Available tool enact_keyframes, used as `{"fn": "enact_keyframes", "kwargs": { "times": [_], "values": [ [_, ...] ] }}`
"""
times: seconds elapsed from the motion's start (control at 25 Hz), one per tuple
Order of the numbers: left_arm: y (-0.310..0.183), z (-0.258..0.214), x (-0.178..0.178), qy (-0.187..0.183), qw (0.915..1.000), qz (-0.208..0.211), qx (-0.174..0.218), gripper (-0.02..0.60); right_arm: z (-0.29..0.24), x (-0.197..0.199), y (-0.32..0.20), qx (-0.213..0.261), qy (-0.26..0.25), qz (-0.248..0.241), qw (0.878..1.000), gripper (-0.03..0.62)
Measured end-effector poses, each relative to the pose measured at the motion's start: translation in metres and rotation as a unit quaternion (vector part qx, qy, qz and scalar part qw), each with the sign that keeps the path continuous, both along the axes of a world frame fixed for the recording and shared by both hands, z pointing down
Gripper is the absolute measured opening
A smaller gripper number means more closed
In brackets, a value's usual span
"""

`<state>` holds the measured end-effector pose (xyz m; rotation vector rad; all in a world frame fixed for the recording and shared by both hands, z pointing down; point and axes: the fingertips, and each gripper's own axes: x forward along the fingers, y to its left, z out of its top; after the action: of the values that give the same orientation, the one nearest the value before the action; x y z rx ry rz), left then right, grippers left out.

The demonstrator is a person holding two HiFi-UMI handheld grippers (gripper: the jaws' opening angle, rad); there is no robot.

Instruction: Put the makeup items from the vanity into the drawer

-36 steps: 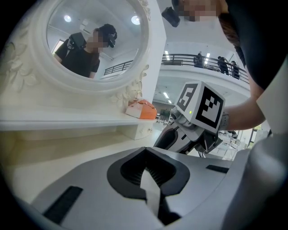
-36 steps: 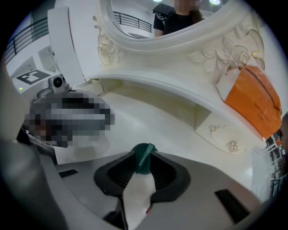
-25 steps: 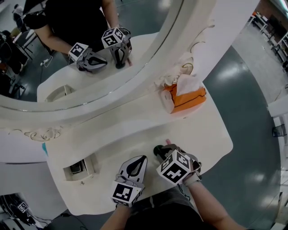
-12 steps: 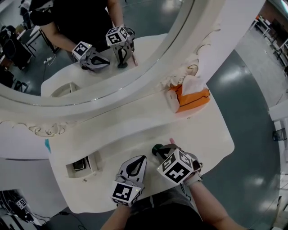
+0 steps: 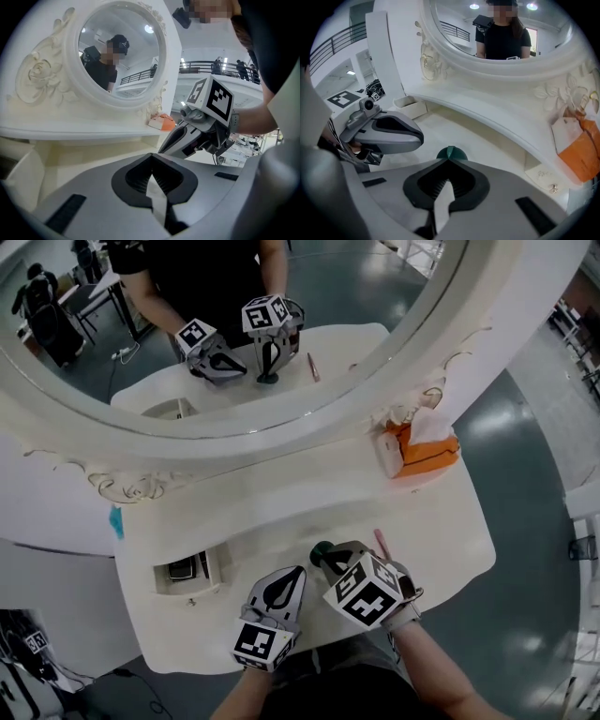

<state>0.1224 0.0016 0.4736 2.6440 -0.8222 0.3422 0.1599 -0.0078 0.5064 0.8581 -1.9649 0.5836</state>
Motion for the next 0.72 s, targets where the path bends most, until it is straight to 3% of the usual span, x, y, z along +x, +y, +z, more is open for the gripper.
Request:
{"fn": "enact_keyframes", "kwargs": {
  "times": [0.72],
  "values": [
    [0.007,-0.010,-0.090,0.002,0.9957,-0.092,0.013,0.014,-0.019,-0.103,-0.002,0.015,-0.012,-0.104,0.994,0.021]
  ]
}}
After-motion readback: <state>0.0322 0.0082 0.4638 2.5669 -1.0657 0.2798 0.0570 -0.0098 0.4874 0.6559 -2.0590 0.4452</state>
